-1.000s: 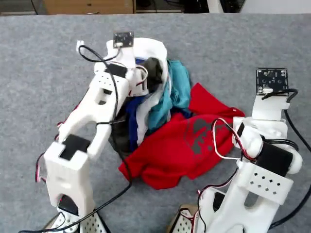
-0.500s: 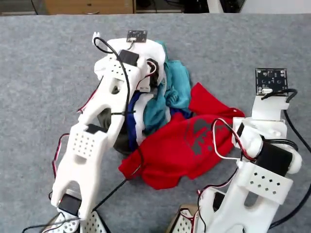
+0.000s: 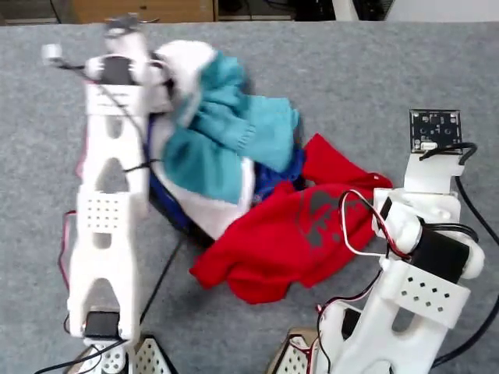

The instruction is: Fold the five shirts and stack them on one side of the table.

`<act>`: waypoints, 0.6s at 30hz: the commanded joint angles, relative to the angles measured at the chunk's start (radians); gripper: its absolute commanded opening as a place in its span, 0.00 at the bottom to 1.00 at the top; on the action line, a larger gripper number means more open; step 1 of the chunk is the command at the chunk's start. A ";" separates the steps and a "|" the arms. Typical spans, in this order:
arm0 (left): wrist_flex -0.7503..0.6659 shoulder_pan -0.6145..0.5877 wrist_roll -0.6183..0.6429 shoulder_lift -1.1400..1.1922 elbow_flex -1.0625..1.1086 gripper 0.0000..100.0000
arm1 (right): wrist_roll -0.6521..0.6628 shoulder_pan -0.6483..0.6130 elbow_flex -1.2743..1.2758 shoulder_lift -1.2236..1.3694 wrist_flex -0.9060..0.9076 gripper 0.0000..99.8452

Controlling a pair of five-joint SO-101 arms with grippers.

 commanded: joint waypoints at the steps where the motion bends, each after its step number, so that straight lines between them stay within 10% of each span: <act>1: 0.014 -0.115 -0.066 -0.062 -0.020 0.02 | 0.008 -0.012 -0.001 -0.001 0.003 0.15; 18: 0.006 -0.667 -0.203 -0.438 0.038 0.02 | 0.008 -0.013 0.042 0.001 -0.006 0.15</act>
